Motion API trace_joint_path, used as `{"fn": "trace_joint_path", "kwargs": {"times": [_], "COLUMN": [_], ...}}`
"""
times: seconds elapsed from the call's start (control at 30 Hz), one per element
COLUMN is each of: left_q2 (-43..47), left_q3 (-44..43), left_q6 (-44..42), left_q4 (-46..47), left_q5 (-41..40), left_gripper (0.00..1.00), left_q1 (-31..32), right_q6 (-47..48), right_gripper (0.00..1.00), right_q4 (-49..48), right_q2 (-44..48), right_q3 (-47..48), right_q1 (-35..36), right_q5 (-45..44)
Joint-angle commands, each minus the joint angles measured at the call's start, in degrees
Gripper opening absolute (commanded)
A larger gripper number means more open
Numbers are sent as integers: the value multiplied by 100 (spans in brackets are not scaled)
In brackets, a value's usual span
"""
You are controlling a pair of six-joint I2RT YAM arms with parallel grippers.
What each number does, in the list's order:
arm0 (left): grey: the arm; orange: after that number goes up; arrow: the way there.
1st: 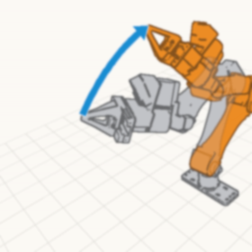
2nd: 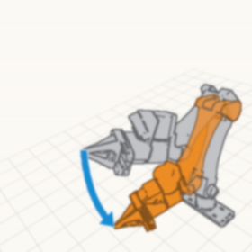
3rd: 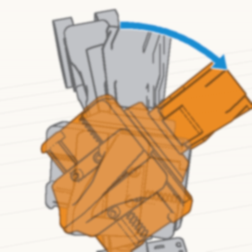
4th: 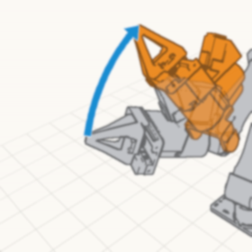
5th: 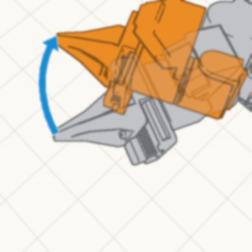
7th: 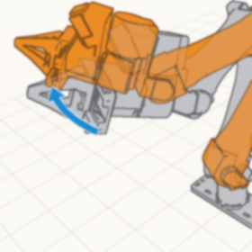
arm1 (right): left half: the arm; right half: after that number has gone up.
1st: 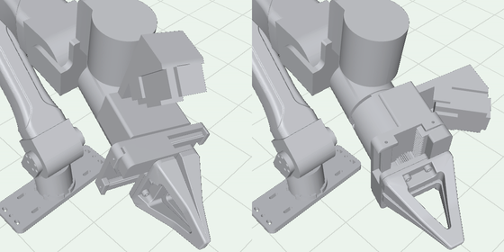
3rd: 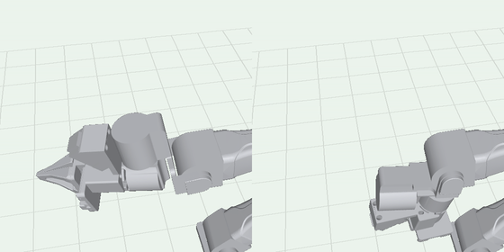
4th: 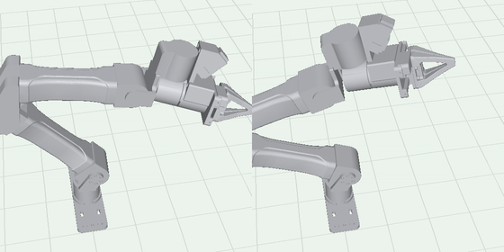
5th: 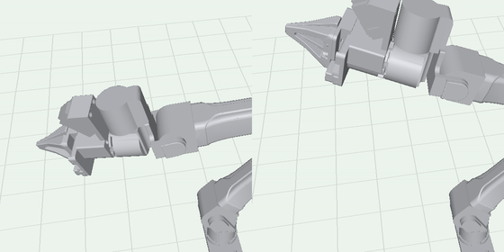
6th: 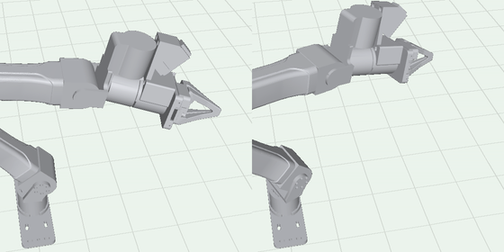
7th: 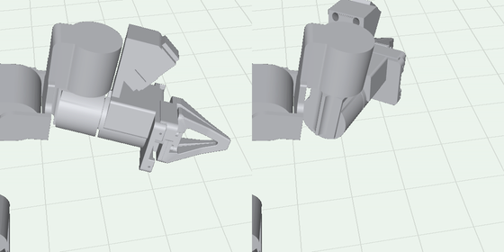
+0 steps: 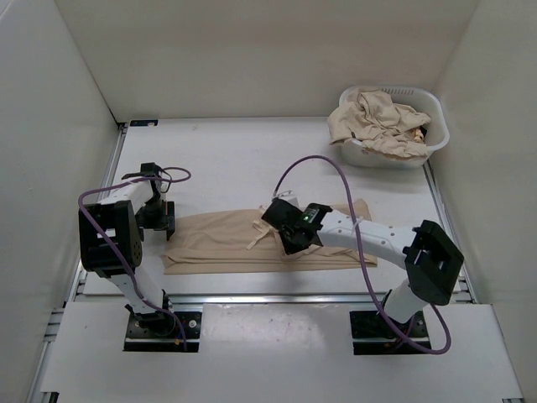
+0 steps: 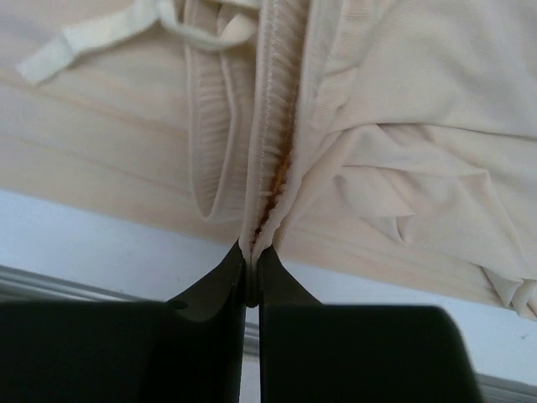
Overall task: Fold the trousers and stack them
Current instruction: Fold the trousers
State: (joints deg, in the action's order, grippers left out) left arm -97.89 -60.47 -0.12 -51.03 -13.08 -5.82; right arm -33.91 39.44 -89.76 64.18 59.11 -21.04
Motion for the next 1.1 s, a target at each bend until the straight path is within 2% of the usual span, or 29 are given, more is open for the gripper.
{"fn": "trace_joint_path", "kwargs": {"times": [0.0, 0.2, 0.33, 0.37, 0.4, 0.43, 0.53, 0.6, 0.67, 0.7, 0.83, 0.87, 0.93, 1.03, 1.07], "left_q2": [279, 279, 279, 279, 279, 279, 279, 340, 402, 498, 919, 1094, 1227, 1342, 1395], "left_q3": [-27, -27, -87, -140, -141, -219, -474, -764, -1105, -1221, -1801, -2115, -2503, -3084, -3085], "left_q6": [12, 12, 12, 12, 12, 12, 12, 12, 12, 12, 12, 12, 12, 12, 12], "left_q4": [14, 14, 14, -39, -39, -39, -109, -258, -372, -495, -855, -943, -1154, -1410, -1410], "left_q5": [-28, -28, -81, -133, -133, -133, -133, -133, -133, -133, -81, 6, 226, 955, 1261], "left_gripper": [83, 83, 83, 83, 83, 83, 83, 83, 83, 83, 83, 84, 86, 86, 87], "left_q1": [-24, -24, -76, -77, -77, -77, -77, -77, -77, -24, 274, 466, 748, 1766, 2543], "right_q6": [235, 569, 894, 947, 1026, 1027, 975, 773, 256, -8, -1824, -2021, -2181, -2243, -2243], "right_gripper": [0, 0, 0, 3, 22, 32, 52, 59, 62, 64, 66, 66, 66, 66, 66], "right_q4": [555, 714, 600, 661, 731, 810, 777, 488, 424, 476, 1222, 1363, 1470, 1436, 1374], "right_q2": [-304, -1052, -1341, -1412, -1483, -1536, -1161, -512, -9, 498, 1617, 1793, 2207, 2541, 2655], "right_q3": [393, 1262, 1641, 1720, 1781, 1782, 1652, 1353, 756, 545, -720, -975, -1609, -2066, -2129], "right_q1": [285, 469, 470, 470, 522, 522, 662, 663, 576, 514, -459, -1019, -1540, -2585, -2798], "right_q5": [-14, -14, 582, 653, 654, 714, 627, 339, -74, -624, -1052, -1052, -745, -630, -543]}}
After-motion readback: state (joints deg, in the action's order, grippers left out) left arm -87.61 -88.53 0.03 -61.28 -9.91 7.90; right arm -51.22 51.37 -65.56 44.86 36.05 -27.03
